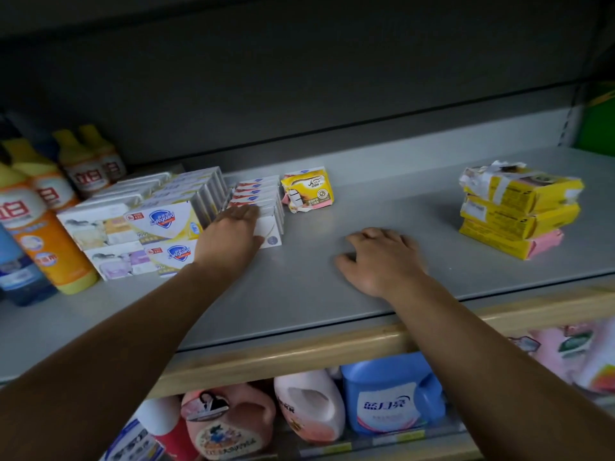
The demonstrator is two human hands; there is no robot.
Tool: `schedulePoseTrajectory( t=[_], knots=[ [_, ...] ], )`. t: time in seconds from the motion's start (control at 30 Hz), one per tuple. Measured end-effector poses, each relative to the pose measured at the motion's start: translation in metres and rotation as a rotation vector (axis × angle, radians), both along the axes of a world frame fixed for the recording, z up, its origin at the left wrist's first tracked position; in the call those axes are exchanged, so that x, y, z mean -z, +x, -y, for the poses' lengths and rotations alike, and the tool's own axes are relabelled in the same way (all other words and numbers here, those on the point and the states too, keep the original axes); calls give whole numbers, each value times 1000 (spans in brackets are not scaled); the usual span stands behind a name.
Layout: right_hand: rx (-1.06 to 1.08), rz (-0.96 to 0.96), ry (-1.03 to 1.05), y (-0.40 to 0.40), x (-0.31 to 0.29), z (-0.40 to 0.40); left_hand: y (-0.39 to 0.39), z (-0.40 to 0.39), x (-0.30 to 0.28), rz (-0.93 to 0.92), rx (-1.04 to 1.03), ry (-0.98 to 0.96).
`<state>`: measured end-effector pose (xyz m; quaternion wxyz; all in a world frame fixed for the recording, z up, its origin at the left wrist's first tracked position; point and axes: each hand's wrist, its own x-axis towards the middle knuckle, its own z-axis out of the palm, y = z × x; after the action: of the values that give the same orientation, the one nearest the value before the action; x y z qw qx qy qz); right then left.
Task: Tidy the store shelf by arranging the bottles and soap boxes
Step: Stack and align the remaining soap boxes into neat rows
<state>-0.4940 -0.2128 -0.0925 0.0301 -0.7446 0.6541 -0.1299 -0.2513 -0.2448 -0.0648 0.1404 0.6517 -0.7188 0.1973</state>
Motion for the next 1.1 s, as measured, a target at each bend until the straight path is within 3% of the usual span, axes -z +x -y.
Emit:
schedulePoseTrajectory(
  t=[0.47, 0.67, 0.87, 1.1],
  knots=[
    [16, 12, 1, 1, 1, 3, -1, 0, -6, -54, 26, 113],
    [33, 32, 5, 1, -2, 1, -6, -34, 1, -97, 311, -47],
    [68, 28, 114, 5, -19, 20, 0, -42, 18, -296, 354, 174],
    [-27, 254, -61, 43, -30, 85, 4, -36, 26, -319, 381, 188]
  ],
)
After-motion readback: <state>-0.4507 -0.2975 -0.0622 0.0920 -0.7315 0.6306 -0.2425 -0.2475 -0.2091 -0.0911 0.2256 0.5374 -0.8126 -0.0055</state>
